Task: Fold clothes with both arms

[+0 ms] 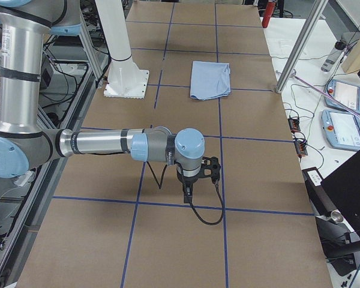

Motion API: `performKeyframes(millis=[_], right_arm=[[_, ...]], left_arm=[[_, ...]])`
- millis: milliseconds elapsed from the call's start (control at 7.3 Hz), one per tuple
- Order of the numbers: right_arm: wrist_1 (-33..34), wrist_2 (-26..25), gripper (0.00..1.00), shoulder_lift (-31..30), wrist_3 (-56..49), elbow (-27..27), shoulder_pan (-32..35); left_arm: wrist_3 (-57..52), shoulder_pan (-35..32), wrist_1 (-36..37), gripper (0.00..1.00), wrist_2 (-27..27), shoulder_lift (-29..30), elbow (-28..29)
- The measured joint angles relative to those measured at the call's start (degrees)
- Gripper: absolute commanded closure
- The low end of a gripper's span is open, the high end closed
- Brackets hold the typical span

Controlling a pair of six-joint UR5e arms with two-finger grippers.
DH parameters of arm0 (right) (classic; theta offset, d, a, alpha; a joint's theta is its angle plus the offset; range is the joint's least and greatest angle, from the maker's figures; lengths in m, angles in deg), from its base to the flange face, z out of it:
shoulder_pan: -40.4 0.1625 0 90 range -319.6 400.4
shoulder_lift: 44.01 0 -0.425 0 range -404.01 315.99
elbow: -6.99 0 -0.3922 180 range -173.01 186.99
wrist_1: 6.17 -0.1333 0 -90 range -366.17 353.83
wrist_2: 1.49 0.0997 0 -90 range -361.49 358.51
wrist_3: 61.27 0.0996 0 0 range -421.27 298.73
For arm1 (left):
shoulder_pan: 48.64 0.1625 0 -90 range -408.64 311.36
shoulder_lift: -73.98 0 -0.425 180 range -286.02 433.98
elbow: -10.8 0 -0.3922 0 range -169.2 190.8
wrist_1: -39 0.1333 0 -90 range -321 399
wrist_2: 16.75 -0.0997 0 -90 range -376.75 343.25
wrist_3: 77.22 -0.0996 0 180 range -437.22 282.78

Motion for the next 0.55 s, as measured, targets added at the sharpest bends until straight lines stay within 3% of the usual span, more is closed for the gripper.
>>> performKeyframes(millis=[548], right_arm=[[0.06,-0.12,0.00,-0.50,0.05,-0.09,0.00]], left_arm=[[0.00,0.06,-0.01,0.00,-0.01,-0.29,0.13]])
